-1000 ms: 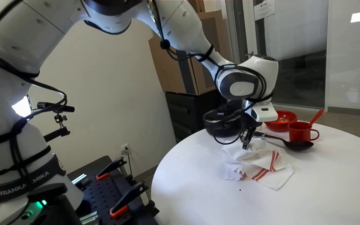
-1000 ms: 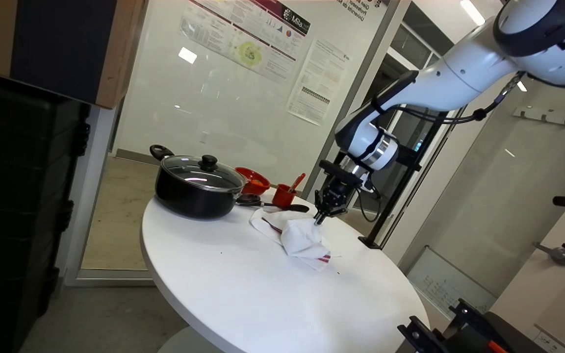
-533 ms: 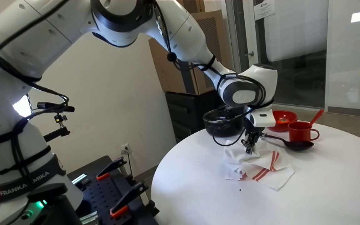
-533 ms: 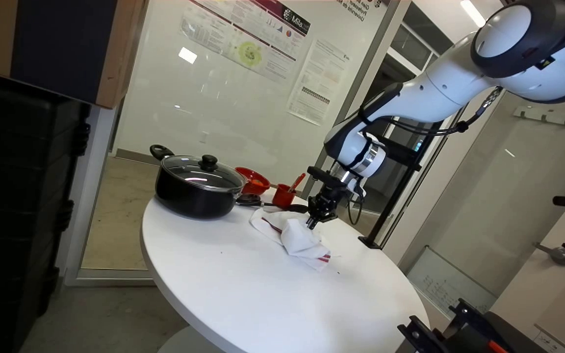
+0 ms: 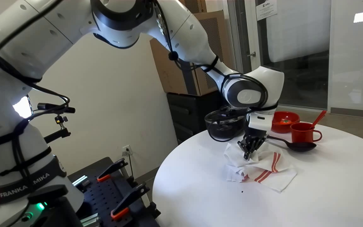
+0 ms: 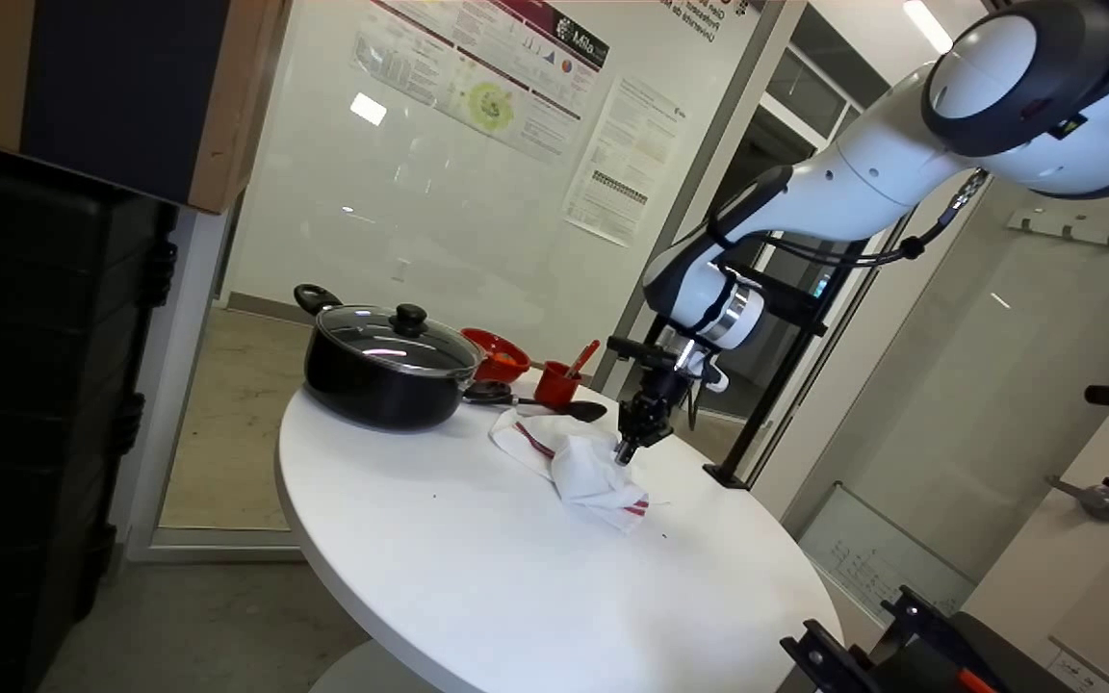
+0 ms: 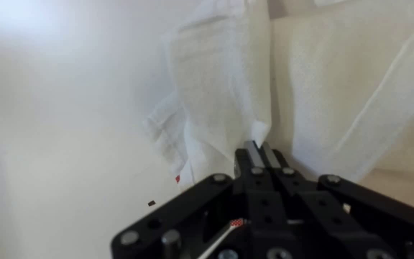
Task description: Pick up and put down the towel
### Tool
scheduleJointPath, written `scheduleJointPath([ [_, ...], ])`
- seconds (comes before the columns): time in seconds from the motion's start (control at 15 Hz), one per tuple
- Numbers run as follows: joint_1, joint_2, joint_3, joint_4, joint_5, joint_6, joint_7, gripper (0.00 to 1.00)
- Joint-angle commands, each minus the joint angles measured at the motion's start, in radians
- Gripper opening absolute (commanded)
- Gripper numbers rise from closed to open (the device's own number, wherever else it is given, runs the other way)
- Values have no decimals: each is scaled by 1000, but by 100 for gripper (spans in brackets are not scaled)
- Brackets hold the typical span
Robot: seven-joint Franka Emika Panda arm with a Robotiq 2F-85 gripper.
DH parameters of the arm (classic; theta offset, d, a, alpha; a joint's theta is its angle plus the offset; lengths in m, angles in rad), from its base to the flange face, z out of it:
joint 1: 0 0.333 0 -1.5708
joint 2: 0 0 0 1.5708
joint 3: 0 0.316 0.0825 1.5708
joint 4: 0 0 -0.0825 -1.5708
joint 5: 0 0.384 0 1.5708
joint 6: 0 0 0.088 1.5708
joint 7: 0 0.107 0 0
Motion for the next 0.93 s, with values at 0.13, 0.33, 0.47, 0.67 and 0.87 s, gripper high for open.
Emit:
scheduleJointPath([
  [0.13,81,-20,-57,-31,-20,59,337,0],
  [0.33,142,-6,-91,-31,-61,144,513,0],
  [0.47,192,23,-123,-17,-117,189,636,0],
  [0.67,251,81,-152,23,-212,169,809,0],
  [0.87,266,136,-145,56,-269,139,911,0],
])
